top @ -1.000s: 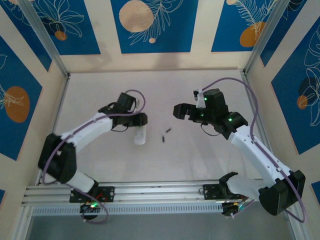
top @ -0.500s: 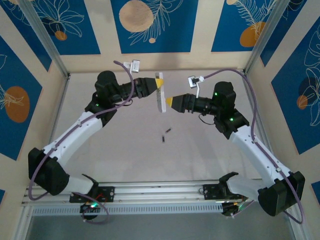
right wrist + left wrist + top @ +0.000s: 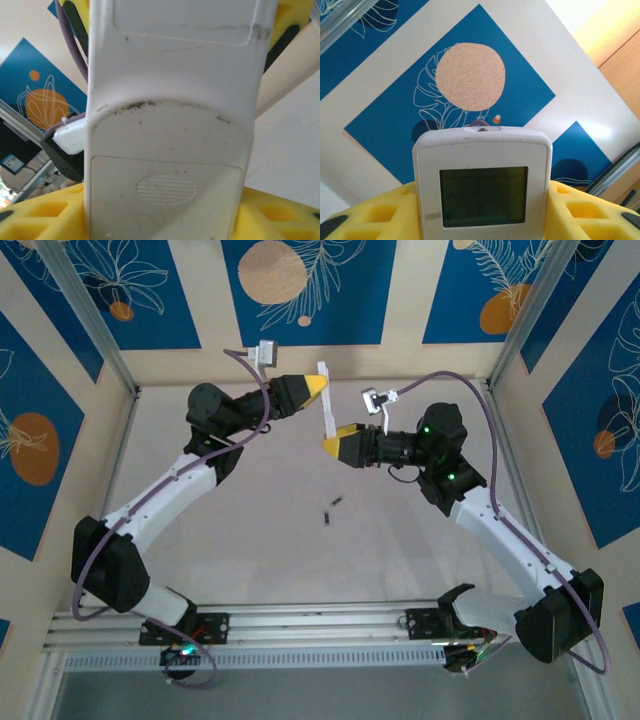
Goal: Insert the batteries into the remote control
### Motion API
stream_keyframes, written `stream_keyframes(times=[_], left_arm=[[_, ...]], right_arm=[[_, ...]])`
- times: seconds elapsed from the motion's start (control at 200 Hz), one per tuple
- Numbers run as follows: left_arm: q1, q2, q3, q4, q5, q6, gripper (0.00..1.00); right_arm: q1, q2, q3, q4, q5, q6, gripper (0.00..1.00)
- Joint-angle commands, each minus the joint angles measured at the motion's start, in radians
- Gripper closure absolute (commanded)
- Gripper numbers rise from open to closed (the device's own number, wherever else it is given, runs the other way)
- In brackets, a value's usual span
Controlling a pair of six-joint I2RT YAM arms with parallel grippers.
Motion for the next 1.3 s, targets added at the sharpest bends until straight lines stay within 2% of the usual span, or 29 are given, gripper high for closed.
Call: stream_keyframes(times=[0.0, 0.11, 0.165, 0.21, 0.255, 0.325, 0.395, 0.48, 0.565, 0.635, 0.705, 0.865, 1.015, 1.19, 1.296], left_arm=[[0.005, 0.014, 0.043, 0.118, 0.02, -0.07, 0.58], [0.004, 0.025, 0.036, 0.127, 0.023, -0.077, 0.58], [0.005, 0.022, 0.033, 0.118, 0.023, -0.059, 0.56], [0.005, 0.014, 0.032, 0.079, 0.027, -0.024, 0.48], [0.007, -0.008, 0.031, 0.014, 0.027, 0.038, 0.32], [0.011, -0.071, 0.022, -0.161, 0.001, 0.189, 0.11], [0.013, -0.149, 0.031, -0.442, -0.085, 0.391, 0.02], [0.01, -0.219, 0.07, -0.78, -0.27, 0.57, 0.0], [0.012, -0.243, 0.098, -0.956, -0.386, 0.618, 0.0], [0.012, -0.236, 0.105, -0.995, -0.387, 0.607, 0.02], [0.012, -0.214, 0.105, -0.992, -0.358, 0.579, 0.03], [0.011, -0.164, 0.109, -0.974, -0.352, 0.535, 0.11], [0.01, -0.135, 0.081, -0.842, -0.226, 0.473, 0.38], [0.012, -0.129, 0.05, -0.808, -0.194, 0.441, 0.69], [0.012, -0.136, 0.032, -0.775, -0.187, 0.433, 0.79]], right_arm=[[0.008, 0.017, 0.033, 0.015, -0.005, 0.001, 0.47], [0.017, 0.022, 0.048, 0.002, 0.004, -0.013, 0.6], [0.019, 0.021, 0.059, -0.041, 0.031, -0.035, 0.64], [0.022, 0.016, 0.068, -0.092, 0.065, -0.068, 0.64], [0.023, 0.009, 0.079, -0.164, 0.114, -0.113, 0.64], [0.026, -0.006, 0.096, -0.28, 0.209, -0.198, 0.63], [0.038, -0.016, 0.12, -0.404, 0.334, -0.3, 0.64], [0.087, -0.014, 0.161, -0.548, 0.533, -0.444, 0.63], [0.152, 0.009, 0.203, -0.648, 0.747, -0.567, 0.63], [0.196, 0.038, 0.237, -0.698, 0.854, -0.635, 0.63], [0.236, 0.069, 0.266, -0.73, 0.906, -0.683, 0.63], [0.302, 0.104, 0.291, -0.726, 0.92, -0.726, 0.63], [0.318, 0.12, 0.288, -0.736, 0.92, -0.723, 0.62], [0.321, 0.118, 0.269, -0.726, 0.902, -0.719, 0.58], [0.32, 0.118, 0.269, -0.731, 0.896, -0.697, 0.53]])
